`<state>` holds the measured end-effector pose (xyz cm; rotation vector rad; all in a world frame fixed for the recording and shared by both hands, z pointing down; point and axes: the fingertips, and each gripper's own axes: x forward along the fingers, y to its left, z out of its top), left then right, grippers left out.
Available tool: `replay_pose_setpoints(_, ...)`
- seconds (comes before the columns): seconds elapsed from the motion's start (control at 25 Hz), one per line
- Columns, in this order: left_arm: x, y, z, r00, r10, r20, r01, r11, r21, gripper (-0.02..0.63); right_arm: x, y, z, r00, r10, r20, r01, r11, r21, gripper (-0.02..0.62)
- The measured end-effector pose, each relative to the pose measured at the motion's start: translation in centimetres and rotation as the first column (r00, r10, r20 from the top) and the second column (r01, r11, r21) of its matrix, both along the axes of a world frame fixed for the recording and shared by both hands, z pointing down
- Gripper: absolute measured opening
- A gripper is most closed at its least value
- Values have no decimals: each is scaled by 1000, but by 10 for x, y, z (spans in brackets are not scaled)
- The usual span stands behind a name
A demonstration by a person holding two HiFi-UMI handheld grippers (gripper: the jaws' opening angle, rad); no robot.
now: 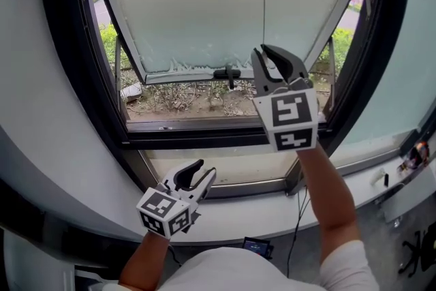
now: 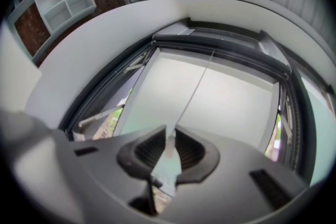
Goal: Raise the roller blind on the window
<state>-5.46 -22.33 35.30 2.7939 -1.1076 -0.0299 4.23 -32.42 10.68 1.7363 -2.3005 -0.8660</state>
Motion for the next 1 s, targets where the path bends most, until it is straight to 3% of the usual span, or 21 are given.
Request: replay_pose_setpoints(1.0, -7, -7, 0, 1000, -19, 1, 19, 1000, 4, 164, 6, -4, -9, 998, -7, 59, 5, 999, 48, 62)
